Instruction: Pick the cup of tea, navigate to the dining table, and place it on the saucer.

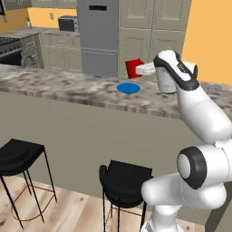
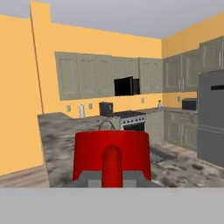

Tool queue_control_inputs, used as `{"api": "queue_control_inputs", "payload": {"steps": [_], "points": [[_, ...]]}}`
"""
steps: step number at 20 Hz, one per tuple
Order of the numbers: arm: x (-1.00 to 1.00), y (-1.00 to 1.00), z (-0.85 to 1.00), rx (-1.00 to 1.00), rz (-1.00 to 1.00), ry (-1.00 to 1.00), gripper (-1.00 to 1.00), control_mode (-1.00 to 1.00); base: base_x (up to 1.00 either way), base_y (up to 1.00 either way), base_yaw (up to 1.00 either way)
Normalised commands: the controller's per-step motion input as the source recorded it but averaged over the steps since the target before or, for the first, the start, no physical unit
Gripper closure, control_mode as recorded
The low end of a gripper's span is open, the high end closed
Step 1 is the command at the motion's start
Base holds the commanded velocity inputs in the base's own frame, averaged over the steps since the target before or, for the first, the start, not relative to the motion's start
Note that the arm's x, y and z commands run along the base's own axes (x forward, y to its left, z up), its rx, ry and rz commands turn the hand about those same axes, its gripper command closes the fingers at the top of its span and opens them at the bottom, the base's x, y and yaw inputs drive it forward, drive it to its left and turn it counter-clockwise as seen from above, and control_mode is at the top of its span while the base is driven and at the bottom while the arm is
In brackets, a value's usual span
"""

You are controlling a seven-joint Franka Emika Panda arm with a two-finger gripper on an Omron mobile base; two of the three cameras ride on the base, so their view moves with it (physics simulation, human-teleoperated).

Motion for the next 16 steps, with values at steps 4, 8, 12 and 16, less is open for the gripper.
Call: {"api": "queue_control_inputs", "payload": {"steps": [4,8,12,16], "points": [[0.25,-0.03,-0.17,0.02,0.00,-0.21,1.00,-1.00,0.00,0.00,0.00],[0.12,-0.01,0.00,0.00,0.00,0.02,1.00,-1.00,0.00,0.00,0.00],[0.00,0.00,-0.01,0.00,0.00,0.07,1.00,-1.00,0.00,0.00,0.00],[0.00,-0.03,-0.10,0.00,0.00,-0.01,1.00,-1.00,0.00,0.00,0.00]]}}
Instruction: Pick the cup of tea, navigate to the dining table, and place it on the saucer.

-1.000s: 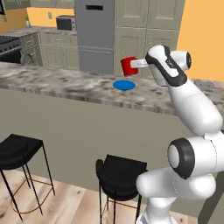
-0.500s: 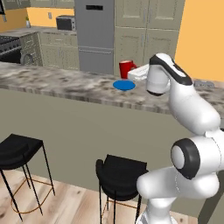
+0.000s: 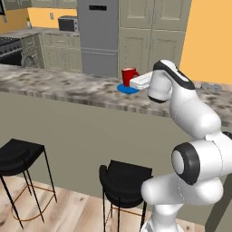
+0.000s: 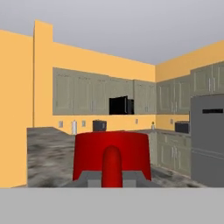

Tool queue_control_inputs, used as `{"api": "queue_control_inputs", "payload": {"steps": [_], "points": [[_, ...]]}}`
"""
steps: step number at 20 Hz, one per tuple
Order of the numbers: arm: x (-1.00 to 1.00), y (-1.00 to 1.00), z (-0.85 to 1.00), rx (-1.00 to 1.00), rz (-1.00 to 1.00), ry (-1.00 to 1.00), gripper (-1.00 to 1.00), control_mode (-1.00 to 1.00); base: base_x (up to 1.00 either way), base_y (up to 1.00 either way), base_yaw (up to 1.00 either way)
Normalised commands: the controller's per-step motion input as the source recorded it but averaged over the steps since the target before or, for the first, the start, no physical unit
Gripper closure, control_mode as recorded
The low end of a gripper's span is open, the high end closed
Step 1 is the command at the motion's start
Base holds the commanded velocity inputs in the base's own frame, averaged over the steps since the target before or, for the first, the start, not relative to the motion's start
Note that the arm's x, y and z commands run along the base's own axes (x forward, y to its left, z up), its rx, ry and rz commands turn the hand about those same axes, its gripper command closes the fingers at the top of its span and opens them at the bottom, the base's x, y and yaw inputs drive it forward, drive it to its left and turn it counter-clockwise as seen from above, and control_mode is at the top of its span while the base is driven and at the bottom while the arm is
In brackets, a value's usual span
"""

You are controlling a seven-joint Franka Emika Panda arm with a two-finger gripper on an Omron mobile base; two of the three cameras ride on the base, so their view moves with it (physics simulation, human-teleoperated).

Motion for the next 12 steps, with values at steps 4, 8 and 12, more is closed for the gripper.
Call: {"api": "queue_control_inputs", "payload": {"steps": [4,8,12], "points": [[0.04,-0.03,0.03,0.00,0.00,0.00,1.00,-1.00,0.00,0.00,0.00],[0.00,-0.23,0.03,0.00,0.00,0.00,1.00,-1.00,0.00,0.00,0.00],[0.00,-0.36,0.00,0.00,0.09,0.00,1.00,-1.00,0.00,0.00,0.00]]}}
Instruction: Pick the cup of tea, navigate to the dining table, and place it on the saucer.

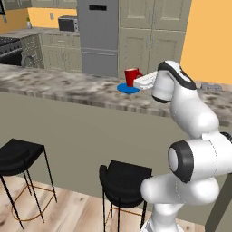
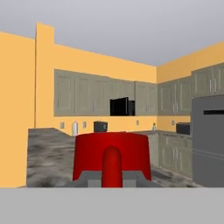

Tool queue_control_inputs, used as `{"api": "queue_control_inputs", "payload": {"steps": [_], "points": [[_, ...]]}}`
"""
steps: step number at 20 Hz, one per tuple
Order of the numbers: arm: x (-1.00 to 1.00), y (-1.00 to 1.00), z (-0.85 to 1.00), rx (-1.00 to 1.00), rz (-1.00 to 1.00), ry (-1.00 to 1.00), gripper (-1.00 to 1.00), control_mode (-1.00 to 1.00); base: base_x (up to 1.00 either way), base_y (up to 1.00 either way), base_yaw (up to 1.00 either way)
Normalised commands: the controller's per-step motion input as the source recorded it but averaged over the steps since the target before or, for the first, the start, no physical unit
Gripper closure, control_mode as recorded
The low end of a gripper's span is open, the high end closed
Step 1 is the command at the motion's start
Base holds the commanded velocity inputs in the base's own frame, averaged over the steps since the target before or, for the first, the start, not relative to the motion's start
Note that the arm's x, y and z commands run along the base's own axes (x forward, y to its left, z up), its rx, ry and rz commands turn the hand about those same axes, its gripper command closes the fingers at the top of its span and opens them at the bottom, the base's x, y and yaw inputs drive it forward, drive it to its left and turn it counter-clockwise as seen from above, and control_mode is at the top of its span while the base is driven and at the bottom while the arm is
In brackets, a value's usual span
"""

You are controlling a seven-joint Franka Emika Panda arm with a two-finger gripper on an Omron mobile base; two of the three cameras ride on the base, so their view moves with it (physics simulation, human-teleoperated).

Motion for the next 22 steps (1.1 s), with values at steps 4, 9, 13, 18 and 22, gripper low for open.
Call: {"api": "queue_control_inputs", "payload": {"steps": [4,9,13,18,22], "points": [[0.00,-0.24,0.00,-0.01,0.12,0.05,1.00,-1.00,0.00,0.00,0.00],[0.01,-0.01,-0.08,0.00,0.15,0.10,1.00,-1.00,0.00,0.00,0.00],[0.17,0.00,-0.18,0.05,0.15,0.01,1.00,-1.00,0.00,0.00,0.00],[0.23,0.00,-0.02,0.18,0.08,0.00,1.00,-1.00,0.00,0.00,0.00],[0.22,0.00,-0.04,0.14,0.00,0.00,1.00,-1.00,0.00,0.00,0.00]]}}
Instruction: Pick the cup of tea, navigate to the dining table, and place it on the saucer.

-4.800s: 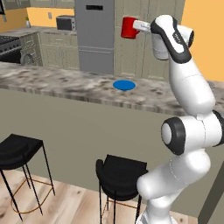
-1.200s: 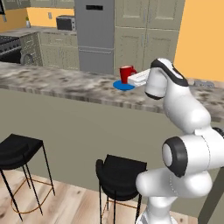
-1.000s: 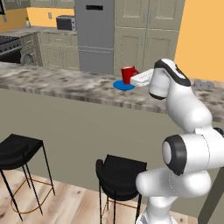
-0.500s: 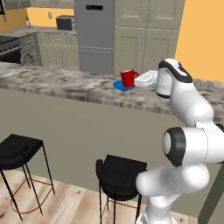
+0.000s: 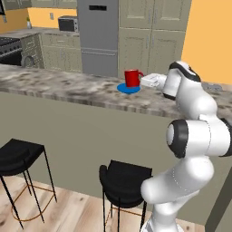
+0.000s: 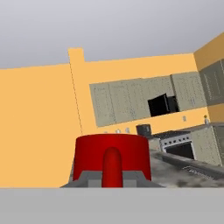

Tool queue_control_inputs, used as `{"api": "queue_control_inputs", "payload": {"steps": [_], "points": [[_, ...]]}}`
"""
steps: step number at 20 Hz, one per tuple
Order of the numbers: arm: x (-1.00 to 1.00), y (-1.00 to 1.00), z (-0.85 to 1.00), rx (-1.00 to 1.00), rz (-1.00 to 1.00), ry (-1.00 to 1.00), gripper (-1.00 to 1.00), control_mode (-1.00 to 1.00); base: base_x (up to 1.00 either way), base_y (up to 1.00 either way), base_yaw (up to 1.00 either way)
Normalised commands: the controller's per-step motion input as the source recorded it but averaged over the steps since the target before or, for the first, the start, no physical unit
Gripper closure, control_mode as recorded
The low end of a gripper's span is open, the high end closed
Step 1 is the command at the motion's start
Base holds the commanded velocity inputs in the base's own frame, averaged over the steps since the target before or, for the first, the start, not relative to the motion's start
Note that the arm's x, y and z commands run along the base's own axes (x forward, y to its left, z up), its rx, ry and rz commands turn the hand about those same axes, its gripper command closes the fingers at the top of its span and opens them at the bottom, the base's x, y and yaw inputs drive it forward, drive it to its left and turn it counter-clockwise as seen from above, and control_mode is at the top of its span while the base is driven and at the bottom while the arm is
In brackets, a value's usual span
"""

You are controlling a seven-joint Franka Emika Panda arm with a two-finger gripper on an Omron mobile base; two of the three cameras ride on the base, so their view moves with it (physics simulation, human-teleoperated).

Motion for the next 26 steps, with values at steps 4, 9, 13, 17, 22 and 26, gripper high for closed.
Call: {"api": "queue_control_inputs", "payload": {"steps": [4,9,13,17,22,26], "points": [[0.02,0.00,-0.28,0.01,0.00,0.00,1.00,-1.00,0.00,0.00,0.00],[0.00,0.00,-0.17,0.00,0.00,0.00,1.00,-1.00,0.00,0.00,0.00],[0.01,0.00,0.12,0.00,0.00,0.00,1.00,-1.00,0.00,0.00,0.00],[0.25,0.00,0.20,0.00,0.00,0.00,1.00,-1.00,0.00,0.00,0.00],[0.80,0.00,0.01,0.00,0.00,0.00,1.00,-1.00,0.00,0.00,0.00],[0.69,0.00,-0.12,0.00,0.00,0.04,1.00,-1.00,0.00,0.00,0.00]]}}
